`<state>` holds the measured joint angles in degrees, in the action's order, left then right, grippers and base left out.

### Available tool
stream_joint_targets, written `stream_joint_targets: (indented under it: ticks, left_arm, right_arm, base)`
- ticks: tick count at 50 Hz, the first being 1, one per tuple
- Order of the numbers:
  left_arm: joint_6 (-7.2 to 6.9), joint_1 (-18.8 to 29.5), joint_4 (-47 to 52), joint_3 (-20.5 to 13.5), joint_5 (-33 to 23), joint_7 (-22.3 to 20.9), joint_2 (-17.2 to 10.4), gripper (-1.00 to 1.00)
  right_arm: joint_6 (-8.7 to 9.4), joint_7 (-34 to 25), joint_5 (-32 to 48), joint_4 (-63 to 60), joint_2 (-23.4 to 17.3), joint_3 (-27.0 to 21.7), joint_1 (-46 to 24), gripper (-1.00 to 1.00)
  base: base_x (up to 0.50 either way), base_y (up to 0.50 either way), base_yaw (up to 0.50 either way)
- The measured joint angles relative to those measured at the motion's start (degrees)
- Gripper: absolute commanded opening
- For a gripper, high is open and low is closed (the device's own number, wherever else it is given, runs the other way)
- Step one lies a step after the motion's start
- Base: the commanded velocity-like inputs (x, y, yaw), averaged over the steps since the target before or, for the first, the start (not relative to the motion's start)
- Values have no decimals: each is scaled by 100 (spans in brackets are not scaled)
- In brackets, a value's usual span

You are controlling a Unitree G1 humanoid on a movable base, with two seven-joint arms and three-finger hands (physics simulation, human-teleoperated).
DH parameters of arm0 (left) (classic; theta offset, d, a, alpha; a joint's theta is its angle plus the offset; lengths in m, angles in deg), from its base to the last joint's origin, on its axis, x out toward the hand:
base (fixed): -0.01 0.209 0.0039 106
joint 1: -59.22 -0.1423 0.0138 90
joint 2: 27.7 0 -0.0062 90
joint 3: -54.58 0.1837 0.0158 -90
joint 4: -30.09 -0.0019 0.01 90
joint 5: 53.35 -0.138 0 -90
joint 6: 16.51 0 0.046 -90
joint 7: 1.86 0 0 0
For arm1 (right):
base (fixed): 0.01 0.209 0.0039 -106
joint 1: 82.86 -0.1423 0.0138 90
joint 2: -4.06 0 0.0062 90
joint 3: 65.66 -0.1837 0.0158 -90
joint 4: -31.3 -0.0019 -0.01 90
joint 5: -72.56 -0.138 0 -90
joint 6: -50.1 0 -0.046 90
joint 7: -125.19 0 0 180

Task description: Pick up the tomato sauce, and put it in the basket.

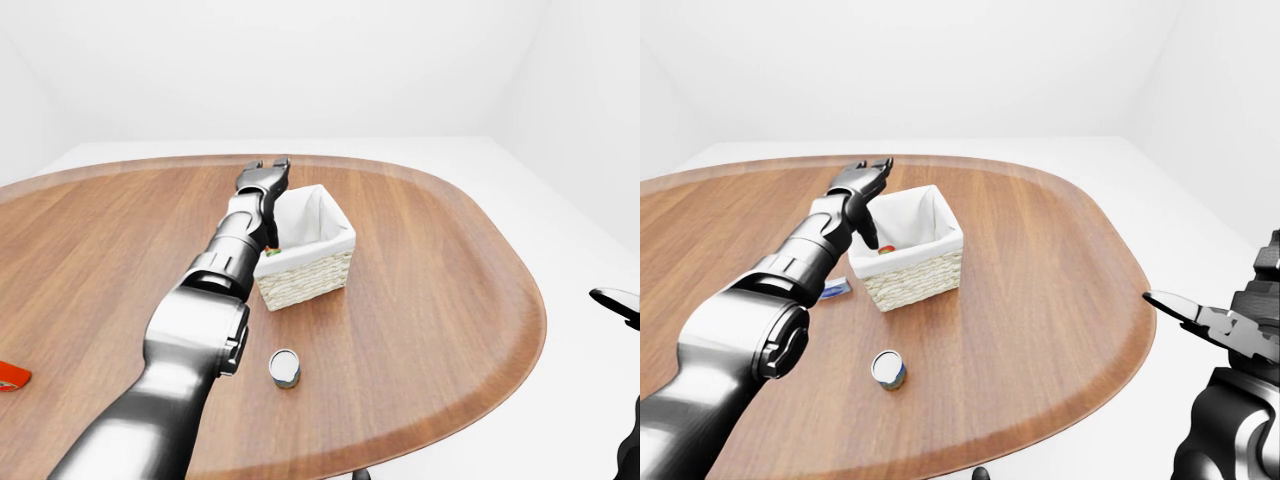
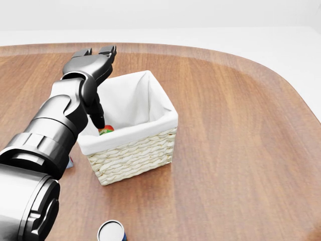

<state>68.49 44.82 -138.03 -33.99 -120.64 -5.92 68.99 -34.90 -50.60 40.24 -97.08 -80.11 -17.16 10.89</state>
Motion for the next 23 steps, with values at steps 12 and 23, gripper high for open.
stream_joint_targets:
  ticks: [12, 23]
  left_arm:
    - [0, -2, 1, -1, -8, 24, -33, 100]
    - [0, 19, 3, -11, -2, 2, -69, 100]
  right_arm:
    - [0, -5, 25, -10, 16, 22, 2, 100]
    - [0, -11, 27, -14, 20, 23, 5, 100]
  base:
    - [0, 0, 0]
    - [0, 0, 0]
